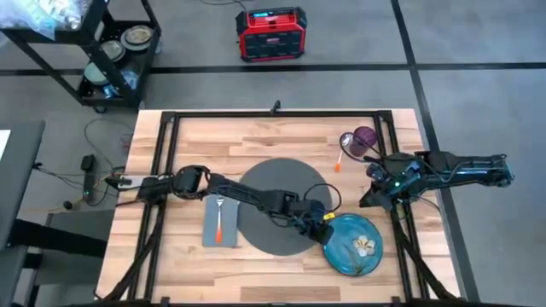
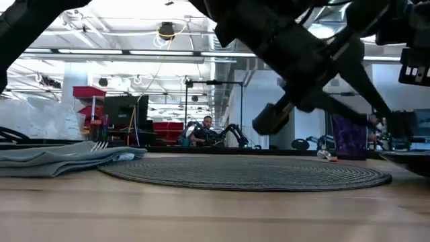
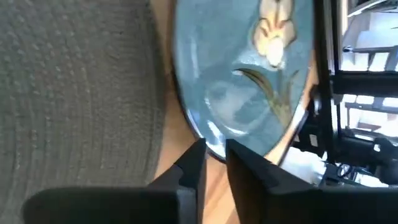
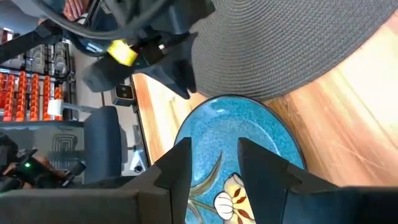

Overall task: Set table place
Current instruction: Put the blue plate on top of the gray placemat

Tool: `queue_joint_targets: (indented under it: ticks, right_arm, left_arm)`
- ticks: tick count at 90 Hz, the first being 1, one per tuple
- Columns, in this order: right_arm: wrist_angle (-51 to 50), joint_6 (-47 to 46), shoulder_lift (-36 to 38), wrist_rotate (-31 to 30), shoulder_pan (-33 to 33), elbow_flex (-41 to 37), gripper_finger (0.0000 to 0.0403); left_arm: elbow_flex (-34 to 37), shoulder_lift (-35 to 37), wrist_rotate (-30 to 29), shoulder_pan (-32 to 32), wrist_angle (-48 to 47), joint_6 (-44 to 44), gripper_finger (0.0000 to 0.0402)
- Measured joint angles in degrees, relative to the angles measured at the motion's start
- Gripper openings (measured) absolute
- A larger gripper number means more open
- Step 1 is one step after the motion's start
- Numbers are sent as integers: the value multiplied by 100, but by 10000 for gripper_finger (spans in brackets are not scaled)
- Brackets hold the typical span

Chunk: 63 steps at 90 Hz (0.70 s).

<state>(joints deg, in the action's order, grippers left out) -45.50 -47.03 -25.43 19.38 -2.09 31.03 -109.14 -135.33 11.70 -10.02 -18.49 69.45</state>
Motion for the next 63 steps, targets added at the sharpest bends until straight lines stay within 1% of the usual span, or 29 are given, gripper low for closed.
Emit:
queue_joint_targets:
  ticks: [10, 21, 39, 63]
  right_arm:
    - [1, -25, 2, -1, -2, 0, 118]
    - [5, -50, 1, -2, -1, 0, 118]
    - [-8, -85, 2, 0, 0, 0, 118]
    - [-77, -68, 2, -62, -2, 0, 118]
  left_arm:
    - [13, -49, -7, 53, 168, 15, 86]
    - [46, -143, -11, 94, 377, 43, 98]
    - [35, -354, 117, 112, 658, 132, 100]
    - [39, -354, 179, 122, 624, 50, 100]
